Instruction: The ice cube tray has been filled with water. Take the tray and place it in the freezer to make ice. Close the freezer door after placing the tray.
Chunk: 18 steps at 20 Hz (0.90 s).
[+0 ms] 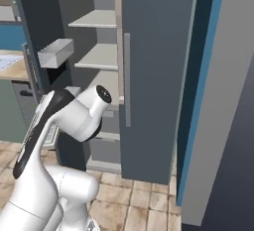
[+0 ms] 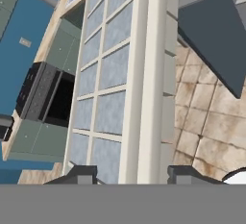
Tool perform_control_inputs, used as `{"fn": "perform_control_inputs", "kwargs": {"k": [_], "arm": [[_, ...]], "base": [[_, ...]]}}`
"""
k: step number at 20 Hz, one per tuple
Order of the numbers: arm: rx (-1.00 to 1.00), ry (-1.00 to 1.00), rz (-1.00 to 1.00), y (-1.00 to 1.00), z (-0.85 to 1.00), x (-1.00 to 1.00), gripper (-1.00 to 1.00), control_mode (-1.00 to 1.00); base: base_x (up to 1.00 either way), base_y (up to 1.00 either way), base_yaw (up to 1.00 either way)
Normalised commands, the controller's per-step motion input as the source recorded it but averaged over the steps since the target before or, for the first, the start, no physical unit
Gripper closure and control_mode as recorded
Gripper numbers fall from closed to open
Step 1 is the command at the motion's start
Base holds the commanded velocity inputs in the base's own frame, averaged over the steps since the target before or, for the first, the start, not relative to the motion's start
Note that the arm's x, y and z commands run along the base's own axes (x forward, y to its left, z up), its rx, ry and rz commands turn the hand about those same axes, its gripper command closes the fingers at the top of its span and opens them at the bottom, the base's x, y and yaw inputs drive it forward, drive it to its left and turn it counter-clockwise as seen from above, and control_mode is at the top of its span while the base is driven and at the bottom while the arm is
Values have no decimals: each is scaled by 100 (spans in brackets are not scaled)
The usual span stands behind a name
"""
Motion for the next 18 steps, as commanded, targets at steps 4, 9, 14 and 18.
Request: {"fn": "perform_control_inputs", "kwargs": {"k": [4, 9, 14, 18], "arm": [[0, 0, 0, 0, 0, 0, 100, 100], [0, 0, 0, 0, 0, 0, 100, 100], [0, 0, 0, 0, 0, 0, 100, 100], [0, 0, 0, 0, 0, 0, 100, 100]], "base": [[5, -12, 0], [33, 4, 0], [48, 16, 0], [63, 13, 0]]}}
